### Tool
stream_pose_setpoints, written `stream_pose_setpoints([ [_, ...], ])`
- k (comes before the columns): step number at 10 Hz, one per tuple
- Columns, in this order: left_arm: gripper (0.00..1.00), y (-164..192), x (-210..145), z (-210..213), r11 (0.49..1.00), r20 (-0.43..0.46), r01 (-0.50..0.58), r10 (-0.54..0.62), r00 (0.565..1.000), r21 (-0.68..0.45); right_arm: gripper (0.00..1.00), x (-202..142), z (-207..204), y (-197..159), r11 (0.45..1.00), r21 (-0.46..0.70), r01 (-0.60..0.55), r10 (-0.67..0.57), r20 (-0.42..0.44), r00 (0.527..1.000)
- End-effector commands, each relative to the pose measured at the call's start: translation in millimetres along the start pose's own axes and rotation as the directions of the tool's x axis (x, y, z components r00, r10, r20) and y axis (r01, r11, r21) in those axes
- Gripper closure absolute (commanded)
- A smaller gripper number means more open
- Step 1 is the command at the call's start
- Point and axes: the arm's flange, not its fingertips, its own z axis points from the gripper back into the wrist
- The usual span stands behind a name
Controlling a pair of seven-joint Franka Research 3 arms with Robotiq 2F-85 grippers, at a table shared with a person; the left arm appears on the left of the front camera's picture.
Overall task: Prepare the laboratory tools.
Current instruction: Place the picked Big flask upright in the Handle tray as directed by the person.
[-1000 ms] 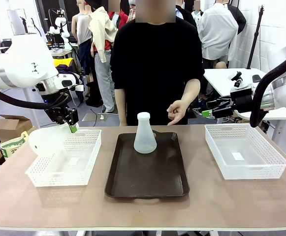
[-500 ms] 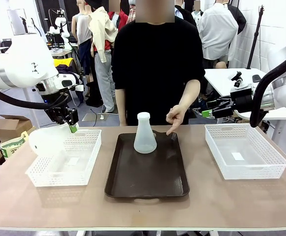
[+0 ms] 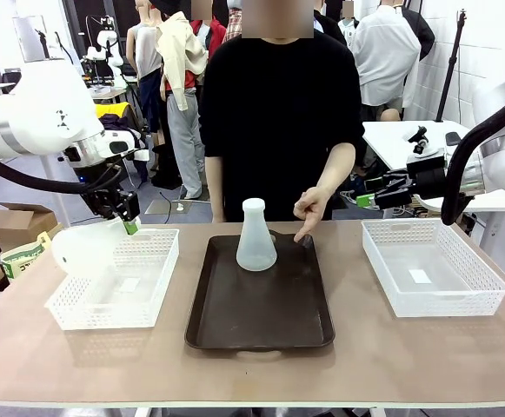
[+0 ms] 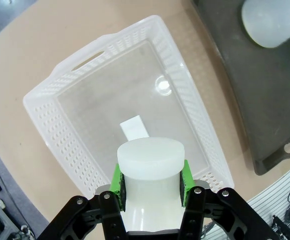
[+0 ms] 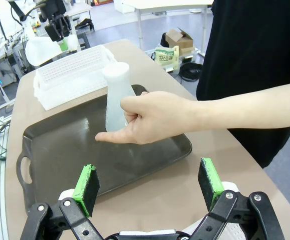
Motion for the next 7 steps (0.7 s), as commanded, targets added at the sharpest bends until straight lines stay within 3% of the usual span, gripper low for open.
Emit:
stream_pose_setpoints([
  [1,1.0,-16.5,2.1,10.7,0.982,0.12,0.176,-0.166,0.979,-0.071,0.0,0.4,0.5,0.8,1.0,0.0,0.001,-0.001,-0.01,1.0],
  [2,1.0,-20.8,1.8,22.8,0.949,0.247,0.298,-0.267,0.932,-0.099,0.0,0.4,0.5,0.8,1.0,0.0,0.001,-0.001,-0.01,1.0],
  [3,1.0,-14.9,1.7,31.0,0.938,0.348,0.34,-0.295,0.89,-0.073,0.0,0.4,0.5,0.8,1.0,0.0,0.001,-0.001,-0.01,1.0],
  [4,1.0,-12.3,-0.9,37.3,0.896,0.469,0.435,-0.346,0.812,-0.093,0.0,0.4,0.5,0.8,1.0,0.0,0.001,-0.001,-0.01,1.0],
  [5,1.0,-11.7,-3.3,40.4,0.837,0.55,0.536,-0.397,0.735,-0.113,0.0,0.4,0.5,0.8,1.0,0.0,0.001,-0.001,-0.01,1.0],
  [7,1.0,-11.8,-8.1,41.9,0.657,0.711,0.733,-0.431,0.555,-0.174,0.0,0.4,0.5,0.8,1.0,0.0,0.001,-0.001,-0.01,1.0],
])
